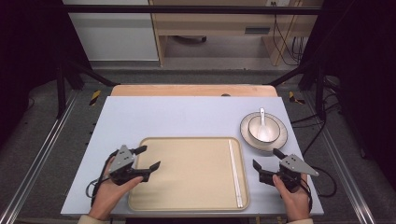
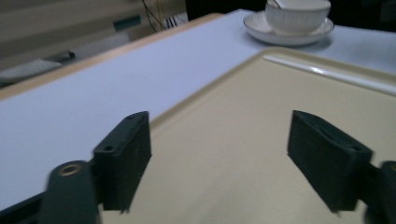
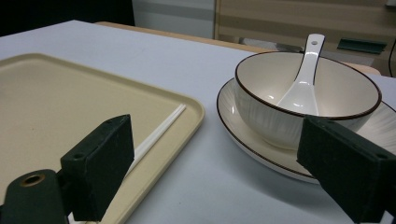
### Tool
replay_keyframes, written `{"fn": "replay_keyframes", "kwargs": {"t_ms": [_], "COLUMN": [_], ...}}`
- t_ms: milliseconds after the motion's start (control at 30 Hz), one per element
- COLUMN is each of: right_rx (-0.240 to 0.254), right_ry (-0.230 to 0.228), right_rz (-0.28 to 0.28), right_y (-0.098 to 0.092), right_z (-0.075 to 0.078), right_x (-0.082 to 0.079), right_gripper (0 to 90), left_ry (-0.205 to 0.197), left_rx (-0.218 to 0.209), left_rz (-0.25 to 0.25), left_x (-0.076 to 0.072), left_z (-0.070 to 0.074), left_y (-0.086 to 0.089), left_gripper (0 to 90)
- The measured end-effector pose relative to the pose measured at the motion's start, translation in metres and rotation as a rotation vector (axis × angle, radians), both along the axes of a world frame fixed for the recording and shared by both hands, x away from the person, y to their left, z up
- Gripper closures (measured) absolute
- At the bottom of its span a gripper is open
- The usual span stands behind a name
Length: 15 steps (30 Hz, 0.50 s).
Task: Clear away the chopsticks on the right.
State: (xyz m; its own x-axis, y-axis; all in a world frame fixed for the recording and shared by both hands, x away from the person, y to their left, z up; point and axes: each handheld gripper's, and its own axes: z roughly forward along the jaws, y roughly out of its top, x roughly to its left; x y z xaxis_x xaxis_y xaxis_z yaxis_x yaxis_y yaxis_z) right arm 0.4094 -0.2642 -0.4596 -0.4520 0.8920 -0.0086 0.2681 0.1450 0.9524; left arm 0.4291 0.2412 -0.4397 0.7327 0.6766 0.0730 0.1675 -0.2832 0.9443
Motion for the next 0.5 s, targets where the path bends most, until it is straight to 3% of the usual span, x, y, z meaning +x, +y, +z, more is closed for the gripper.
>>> {"fn": "replay_keyframes", "kwargs": {"t_ms": [133, 233, 500], "right_rx": [0.01, 0.019, 0.029], "right_ry": [-0.004, -0.017, -0.035], "right_rz": [0.001, 0.009, 0.02], "right_y": [0.001, 0.001, 0.003], "right_z": [0.0, 0.001, 0.001], "right_x": [0.0, 0.0, -0.001], "right_gripper": [9.9, 9.2, 7.3], "left_ry": [-0.07, -0.11, -0.129], "left_rx": [-0.061, -0.08, -0.131], "left_rz": [0.046, 0.085, 0.12], "left_x": [-0.007, -0.012, -0.018], "left_z": [0.003, 0.004, -0.004], "left_y": [0.032, 0.056, 0.078], "left_gripper": [6.4, 4.5, 2.7]}}
